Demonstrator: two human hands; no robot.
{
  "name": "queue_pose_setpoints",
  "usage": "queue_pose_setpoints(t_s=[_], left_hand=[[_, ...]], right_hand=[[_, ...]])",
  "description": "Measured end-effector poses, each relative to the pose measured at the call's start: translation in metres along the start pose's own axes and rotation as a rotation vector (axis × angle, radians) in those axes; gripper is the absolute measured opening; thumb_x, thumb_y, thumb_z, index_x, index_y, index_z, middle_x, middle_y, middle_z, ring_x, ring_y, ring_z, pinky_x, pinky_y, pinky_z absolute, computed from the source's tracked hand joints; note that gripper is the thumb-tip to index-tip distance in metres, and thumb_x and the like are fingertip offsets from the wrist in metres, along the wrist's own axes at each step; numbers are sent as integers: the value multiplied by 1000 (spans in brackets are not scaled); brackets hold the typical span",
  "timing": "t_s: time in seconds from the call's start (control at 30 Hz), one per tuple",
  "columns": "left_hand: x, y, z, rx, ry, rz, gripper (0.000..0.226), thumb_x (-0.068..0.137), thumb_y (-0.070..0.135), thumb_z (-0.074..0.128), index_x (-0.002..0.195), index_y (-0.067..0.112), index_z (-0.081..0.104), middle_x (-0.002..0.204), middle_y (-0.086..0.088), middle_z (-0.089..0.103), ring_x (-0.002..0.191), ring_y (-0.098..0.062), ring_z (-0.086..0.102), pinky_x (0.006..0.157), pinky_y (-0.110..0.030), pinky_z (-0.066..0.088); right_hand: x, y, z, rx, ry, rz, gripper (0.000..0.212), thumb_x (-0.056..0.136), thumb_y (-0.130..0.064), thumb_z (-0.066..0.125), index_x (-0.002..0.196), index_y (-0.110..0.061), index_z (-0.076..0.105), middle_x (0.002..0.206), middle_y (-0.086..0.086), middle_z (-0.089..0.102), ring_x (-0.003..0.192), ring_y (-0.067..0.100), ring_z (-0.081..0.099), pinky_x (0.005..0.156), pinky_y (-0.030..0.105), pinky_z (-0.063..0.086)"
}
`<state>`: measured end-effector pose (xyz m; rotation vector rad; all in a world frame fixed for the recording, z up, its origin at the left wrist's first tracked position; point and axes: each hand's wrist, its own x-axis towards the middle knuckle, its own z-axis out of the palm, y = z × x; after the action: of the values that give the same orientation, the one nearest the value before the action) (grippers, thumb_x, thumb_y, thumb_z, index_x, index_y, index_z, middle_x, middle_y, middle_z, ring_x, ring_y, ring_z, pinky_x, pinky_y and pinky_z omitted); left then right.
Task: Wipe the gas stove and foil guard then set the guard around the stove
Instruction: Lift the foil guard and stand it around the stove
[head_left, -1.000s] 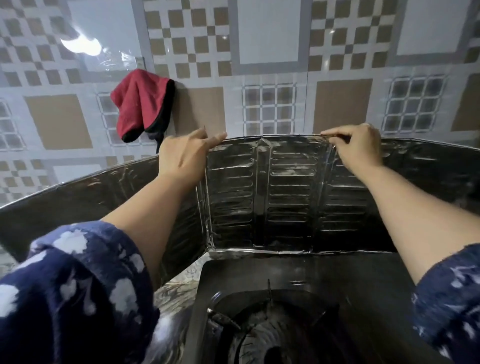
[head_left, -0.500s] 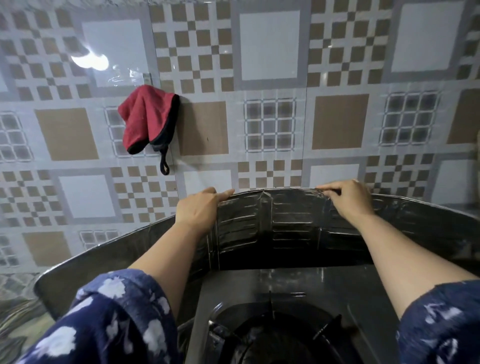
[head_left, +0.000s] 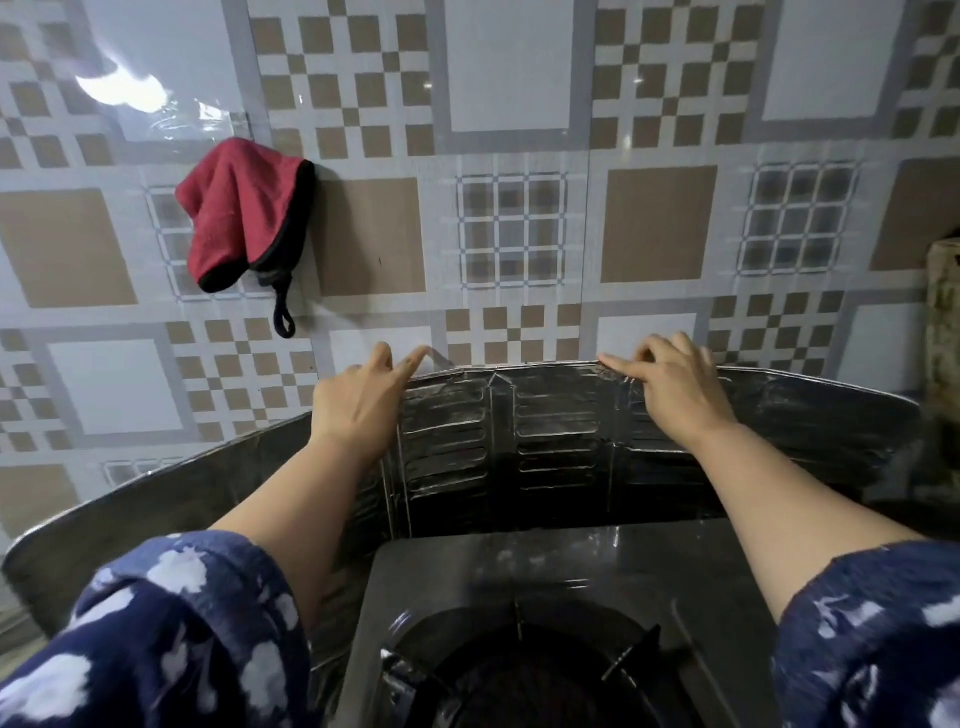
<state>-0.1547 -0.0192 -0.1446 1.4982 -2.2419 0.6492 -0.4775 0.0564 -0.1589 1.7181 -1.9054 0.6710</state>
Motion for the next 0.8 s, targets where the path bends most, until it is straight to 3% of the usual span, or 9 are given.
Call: queue_pose_setpoints(t_s=[0.13, 0.2, 0.3, 0.43, 0.57, 0.67, 0.8], left_hand=[[0, -1, 0, 94, -29, -11, 70, 96, 11, 41, 150, 41, 9, 116, -4, 51, 81, -27, 64, 58, -32, 37], [-3, -1, 1, 107, -53, -14, 70, 96, 12, 39, 150, 43, 6, 115, -2, 53, 88, -27, 64, 69, -35, 38], [-7, 1, 5, 91, -71, -15, 74, 95, 10, 40, 151, 41, 2, 120, -4, 53, 100, -28, 60, 82, -40, 40], [-12, -8, 3, 44, -49, -35, 76, 91, 12, 48, 152, 34, 8, 135, -5, 45, 111, -28, 55, 88, -41, 40], [-18, -25, -9, 93, -97, -104, 61, 95, 24, 50, 148, 31, 21, 136, -4, 49, 117, -29, 55, 93, -45, 41], [-30, -39, -14, 82, -130, -124, 56, 98, 16, 40, 148, 36, 21, 127, -5, 57, 108, -30, 60, 82, -41, 44], [-41, -52, -19, 53, -127, -85, 80, 92, -5, 30, 149, 48, 11, 122, -4, 61, 103, -29, 61, 68, -37, 44]], right_hand=[[-13, -1, -2, -210, -104, 16, 100, 79, 18, 39, 145, -51, 11, 131, 3, 36, 123, 28, 28, 112, 46, 16], [-17, -5, 2, -246, -177, 51, 105, 76, 16, 40, 145, -50, -4, 142, 7, 24, 132, 31, 20, 116, 54, 5], [-16, -13, 9, -276, -228, 94, 106, 77, 9, 45, 144, -47, -13, 148, 10, 14, 139, 33, 11, 115, 59, -6], [-20, -32, 8, -281, -167, 112, 97, 77, 2, 51, 150, -34, -3, 152, 10, 7, 143, 33, 0, 115, 62, -5], [-12, -78, 16, -158, -77, -102, 94, 80, 7, 49, 150, -34, 2, 159, 4, -2, 147, 29, -8, 114, 56, -12], [2, -123, 22, -1, -104, -285, 84, 85, 9, 47, 148, -37, 16, 159, 0, 14, 147, 22, 8, 118, 47, 1], [16, -163, 31, 136, -69, -289, 68, 91, 4, 46, 142, -40, 34, 147, 0, 39, 133, 24, 32, 112, 44, 27]])
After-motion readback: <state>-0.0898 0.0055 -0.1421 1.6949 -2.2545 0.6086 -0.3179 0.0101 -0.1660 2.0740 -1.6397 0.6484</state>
